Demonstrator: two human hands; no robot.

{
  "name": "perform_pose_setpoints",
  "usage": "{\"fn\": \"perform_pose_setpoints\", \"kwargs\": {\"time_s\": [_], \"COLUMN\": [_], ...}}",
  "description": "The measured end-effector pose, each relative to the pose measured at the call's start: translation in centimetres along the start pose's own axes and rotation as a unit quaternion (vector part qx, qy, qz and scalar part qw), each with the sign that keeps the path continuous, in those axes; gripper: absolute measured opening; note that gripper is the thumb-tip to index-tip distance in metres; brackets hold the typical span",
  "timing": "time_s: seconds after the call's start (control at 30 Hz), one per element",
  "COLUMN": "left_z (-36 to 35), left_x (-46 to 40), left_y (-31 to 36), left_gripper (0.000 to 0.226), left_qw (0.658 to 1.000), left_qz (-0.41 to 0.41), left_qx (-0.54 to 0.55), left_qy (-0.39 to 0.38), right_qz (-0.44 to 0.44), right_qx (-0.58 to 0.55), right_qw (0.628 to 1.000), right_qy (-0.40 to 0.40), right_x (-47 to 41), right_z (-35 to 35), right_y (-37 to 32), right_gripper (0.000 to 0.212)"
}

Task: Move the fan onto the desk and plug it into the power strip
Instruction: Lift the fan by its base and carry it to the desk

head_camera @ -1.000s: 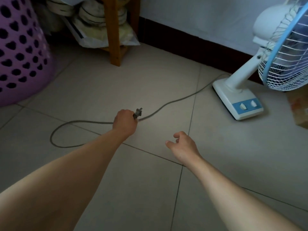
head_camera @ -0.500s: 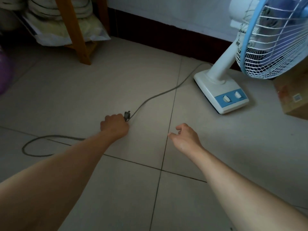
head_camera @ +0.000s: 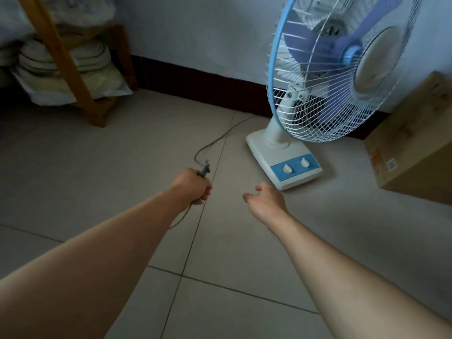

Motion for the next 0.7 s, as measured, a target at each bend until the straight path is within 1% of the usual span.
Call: {"fn": "perform_pose_setpoints", "kwargs": {"time_s": [0.1,0.17,0.3,0.37,0.5,0.6,0.7], "left_z": [-2.7,-4.4,-7.1,-8.7,-11.1,-12.1,-13.4], "left_x": [-0.3,-0.5,-0.5,-0.6,-1.4,-2.4,-4.1], "left_y": [1.4,2.4,3.8,5.0,6.8,7.2,7.0], "left_gripper": [0.013,0.020,0.032,0.034,0.036,0.032,0.017], "left_qw": [0.998,0.997,0.994,0.994,0.995,0.994,0.993], "left_qz": [0.014,0.024,0.026,0.018,0.015,0.032,0.054], "left_qx": [0.050,0.067,0.079,0.080,0.067,0.062,0.070], "left_qy": [0.020,0.035,0.066,0.074,0.077,0.087,0.075], "right_qz": [0.003,0.003,-0.001,-0.007,-0.020,-0.027,-0.030], "right_qx": [0.011,0.021,0.029,0.026,0.008,-0.008,-0.023], "right_qw": [1.000,1.000,1.000,1.000,1.000,1.000,0.999], "right_qy": [0.008,0.008,-0.007,-0.014,-0.016,-0.007,0.009], "right_x": [-1.9,-3.5,-5.7,-6.7,-8.6,-10.2,-12.4], "right_z": [2.8,4.5,6.6,7.7,9.4,10.1,10.6], "right_y": [0.3,0.7,1.5,2.1,3.1,3.6,3.9], "right_gripper": [0.049,0.050,0.054,0.057,0.053,0.055,0.062]}}
Point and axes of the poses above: each hand's wrist, its own x-axis away from the middle knuckle, its own z-axis out of the back of the hand, y = z × x, the point moved 7 cm from there along -x, towards the middle knuckle, and after that the axes turned 14 degrees about -z, right-handed, at the moved point
